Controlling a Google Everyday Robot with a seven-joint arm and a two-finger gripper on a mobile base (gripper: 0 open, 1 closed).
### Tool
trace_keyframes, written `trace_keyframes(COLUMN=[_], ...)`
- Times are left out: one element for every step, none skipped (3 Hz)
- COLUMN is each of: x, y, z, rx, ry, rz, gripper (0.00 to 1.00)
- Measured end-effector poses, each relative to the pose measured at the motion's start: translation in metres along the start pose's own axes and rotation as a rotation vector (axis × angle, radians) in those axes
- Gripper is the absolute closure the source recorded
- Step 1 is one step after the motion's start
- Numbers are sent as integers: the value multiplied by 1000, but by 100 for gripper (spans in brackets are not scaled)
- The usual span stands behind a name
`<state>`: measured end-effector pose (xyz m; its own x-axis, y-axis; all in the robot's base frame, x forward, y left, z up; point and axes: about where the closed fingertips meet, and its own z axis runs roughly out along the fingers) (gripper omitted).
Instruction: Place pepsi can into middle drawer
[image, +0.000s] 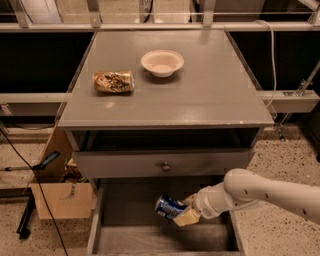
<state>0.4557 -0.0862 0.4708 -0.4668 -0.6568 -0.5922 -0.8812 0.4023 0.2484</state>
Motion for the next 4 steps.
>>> trace_keyframes(x=[14,23,23,27], y=[-15,-24,-34,-44], z=[21,29,41,55], rx=[-11,-8,-7,-3], ry=[13,13,10,4], rz=[19,31,31,40], gripper=[100,100,100,100])
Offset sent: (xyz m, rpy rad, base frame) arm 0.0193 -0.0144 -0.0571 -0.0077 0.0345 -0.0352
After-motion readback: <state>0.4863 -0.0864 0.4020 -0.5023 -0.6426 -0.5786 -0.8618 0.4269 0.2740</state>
